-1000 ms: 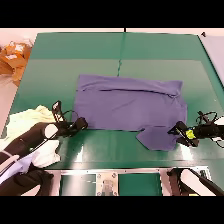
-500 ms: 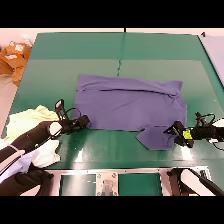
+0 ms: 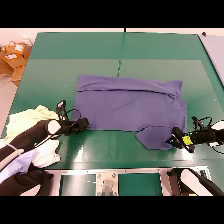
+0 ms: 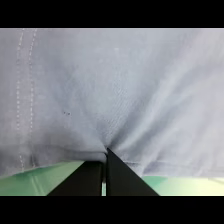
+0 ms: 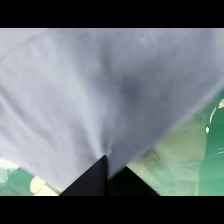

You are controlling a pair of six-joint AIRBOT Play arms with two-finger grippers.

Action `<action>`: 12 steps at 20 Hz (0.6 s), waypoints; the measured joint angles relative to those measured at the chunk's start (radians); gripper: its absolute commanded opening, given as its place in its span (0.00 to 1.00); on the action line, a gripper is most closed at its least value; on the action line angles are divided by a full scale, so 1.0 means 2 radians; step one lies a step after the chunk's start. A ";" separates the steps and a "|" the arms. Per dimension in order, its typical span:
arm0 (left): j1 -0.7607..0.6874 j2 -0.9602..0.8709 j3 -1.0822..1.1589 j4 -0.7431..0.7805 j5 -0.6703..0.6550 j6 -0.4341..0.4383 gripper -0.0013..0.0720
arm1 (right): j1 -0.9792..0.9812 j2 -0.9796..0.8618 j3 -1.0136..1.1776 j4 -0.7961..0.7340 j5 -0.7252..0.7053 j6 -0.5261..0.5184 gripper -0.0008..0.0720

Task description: Fold the shirts.

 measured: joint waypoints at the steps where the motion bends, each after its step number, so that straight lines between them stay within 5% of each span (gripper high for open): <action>1: 0.000 0.000 0.004 0.004 -0.012 0.006 0.05 | 0.000 0.008 0.001 0.001 0.001 0.000 0.03; 12: 0.001 0.013 0.148 0.180 -0.221 0.023 0.05 | 0.000 0.073 0.096 -0.054 0.038 0.032 0.03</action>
